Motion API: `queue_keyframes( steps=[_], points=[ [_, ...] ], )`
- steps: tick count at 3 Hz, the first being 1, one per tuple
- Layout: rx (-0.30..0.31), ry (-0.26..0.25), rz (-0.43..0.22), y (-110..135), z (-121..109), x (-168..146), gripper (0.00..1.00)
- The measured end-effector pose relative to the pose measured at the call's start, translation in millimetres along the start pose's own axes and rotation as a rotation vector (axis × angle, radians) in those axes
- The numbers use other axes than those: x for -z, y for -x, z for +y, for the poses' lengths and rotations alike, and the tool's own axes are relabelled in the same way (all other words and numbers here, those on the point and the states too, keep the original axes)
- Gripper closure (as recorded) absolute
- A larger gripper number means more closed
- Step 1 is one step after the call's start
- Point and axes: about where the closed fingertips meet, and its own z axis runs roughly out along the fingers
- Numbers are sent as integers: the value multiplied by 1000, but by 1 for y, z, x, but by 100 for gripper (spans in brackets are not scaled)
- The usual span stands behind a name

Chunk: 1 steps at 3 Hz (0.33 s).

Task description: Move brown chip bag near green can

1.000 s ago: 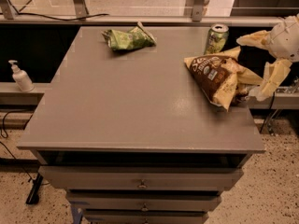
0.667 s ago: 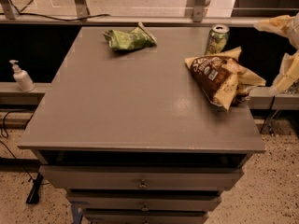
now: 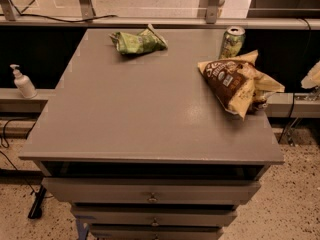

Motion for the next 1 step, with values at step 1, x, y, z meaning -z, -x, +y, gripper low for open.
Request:
queue_keyframes(
  steps=[1],
  points=[
    [-1,4,-1,-1,1,-1,0]
  ],
)
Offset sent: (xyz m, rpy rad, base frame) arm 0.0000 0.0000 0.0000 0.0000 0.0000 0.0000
